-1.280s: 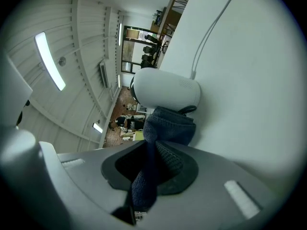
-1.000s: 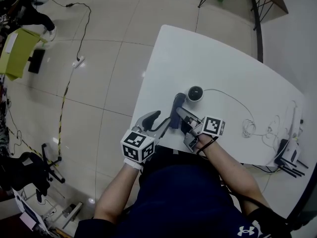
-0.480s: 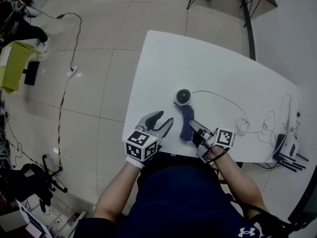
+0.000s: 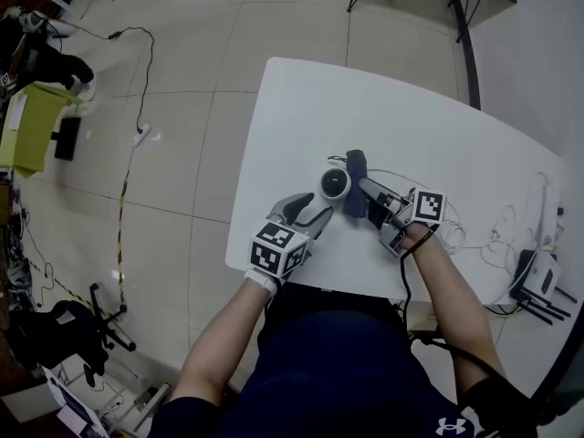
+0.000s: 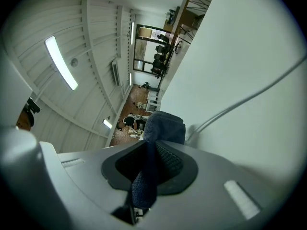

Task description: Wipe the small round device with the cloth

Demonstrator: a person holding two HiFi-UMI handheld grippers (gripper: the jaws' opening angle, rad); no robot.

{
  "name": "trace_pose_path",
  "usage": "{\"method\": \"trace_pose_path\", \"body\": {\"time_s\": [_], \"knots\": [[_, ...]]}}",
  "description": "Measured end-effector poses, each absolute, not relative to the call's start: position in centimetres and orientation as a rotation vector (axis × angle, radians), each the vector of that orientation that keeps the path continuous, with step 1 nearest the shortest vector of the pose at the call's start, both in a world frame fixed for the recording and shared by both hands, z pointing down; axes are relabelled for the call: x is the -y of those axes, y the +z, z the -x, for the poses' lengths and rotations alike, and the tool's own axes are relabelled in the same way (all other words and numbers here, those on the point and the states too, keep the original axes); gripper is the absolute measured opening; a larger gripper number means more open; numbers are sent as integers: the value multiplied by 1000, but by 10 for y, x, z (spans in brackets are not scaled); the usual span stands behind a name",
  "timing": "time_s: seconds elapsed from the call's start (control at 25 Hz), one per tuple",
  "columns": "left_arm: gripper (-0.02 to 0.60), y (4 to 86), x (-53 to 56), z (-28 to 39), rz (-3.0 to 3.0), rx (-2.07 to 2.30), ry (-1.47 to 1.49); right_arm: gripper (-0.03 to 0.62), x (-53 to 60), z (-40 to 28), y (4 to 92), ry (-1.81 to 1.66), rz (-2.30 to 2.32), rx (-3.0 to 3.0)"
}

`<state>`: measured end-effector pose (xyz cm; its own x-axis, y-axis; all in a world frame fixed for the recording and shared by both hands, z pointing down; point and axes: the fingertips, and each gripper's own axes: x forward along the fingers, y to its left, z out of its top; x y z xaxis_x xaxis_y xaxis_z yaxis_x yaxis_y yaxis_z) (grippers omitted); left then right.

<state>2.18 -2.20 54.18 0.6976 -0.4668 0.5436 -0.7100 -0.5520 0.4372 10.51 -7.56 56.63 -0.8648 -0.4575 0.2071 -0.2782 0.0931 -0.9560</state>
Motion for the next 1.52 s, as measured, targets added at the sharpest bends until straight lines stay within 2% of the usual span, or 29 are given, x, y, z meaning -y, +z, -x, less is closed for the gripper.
{"method": "trace_pose_path", "body": {"time_s": [0.4, 0.8, 1.04, 1.32, 1.4, 1.52], "knots": [[207, 550, 28, -25, -2246, 879, 493, 64, 77, -95, 562, -1951, 606, -2133], [204, 538, 22, -22, -2282, 879, 469, 64, 75, -72, 486, -1477, 779, -2766], [196, 524, 16, 1, -2258, 937, 382, 64, 46, -37, 480, -874, 889, -3383], [193, 523, 4, 18, -2263, 978, 387, 64, 11, -15, 507, 449, 811, -3964], [193, 524, 0, 23, -2246, 984, 377, 64, 7, -13, 514, 607, 771, -3999], [192, 527, -4, 25, -2231, 986, 369, 64, 14, -15, 509, 501, 827, -3969]]}}
